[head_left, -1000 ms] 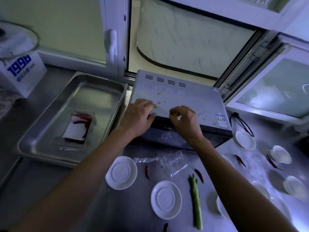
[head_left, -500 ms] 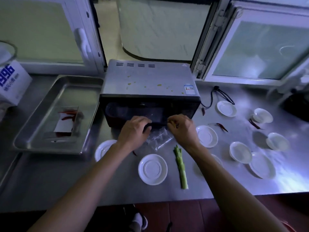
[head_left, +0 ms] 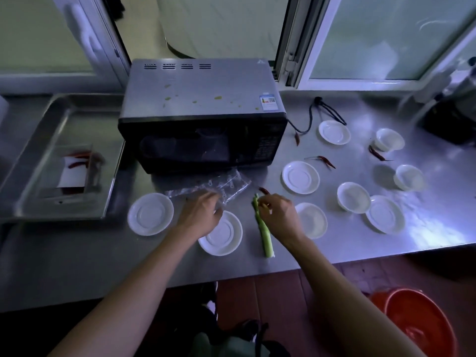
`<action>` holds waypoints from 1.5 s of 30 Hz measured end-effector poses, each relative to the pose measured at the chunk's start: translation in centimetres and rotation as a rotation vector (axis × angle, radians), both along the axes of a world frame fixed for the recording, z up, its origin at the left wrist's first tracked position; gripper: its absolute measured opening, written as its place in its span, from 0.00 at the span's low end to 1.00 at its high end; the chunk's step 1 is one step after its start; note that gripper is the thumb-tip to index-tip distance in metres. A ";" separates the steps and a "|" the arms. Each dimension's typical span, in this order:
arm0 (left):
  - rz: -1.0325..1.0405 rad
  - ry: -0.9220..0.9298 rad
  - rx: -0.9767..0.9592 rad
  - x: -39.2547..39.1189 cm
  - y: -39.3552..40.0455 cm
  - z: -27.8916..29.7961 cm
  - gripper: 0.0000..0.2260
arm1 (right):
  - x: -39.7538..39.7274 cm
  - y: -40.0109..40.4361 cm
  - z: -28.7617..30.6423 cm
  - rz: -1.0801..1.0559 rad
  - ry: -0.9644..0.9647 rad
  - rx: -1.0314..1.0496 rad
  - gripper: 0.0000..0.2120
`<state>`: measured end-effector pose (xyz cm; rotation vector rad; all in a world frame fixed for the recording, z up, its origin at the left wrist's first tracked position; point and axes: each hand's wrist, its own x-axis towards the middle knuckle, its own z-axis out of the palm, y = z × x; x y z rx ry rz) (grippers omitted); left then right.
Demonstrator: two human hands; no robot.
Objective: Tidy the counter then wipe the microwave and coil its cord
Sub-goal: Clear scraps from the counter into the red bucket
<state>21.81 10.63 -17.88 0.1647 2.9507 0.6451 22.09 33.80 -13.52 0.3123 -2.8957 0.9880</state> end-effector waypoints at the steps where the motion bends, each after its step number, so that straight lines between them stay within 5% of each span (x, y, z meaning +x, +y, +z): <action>1: -0.004 -0.022 -0.002 -0.5 0.0 -0.4 0.17 | -0.2 -0.1 -0.5 -0.006 -0.015 0.008 0.02; 19: 0.009 -0.226 -0.038 -10.9 -3.0 -7.5 0.24 | -4.5 -4.2 -6.5 -0.152 -0.198 -0.012 0.09; 45: -0.032 0.130 0.172 -8.3 -0.5 -2.7 0.09 | -1.5 -3.3 -4.8 -0.300 -0.179 -0.060 0.10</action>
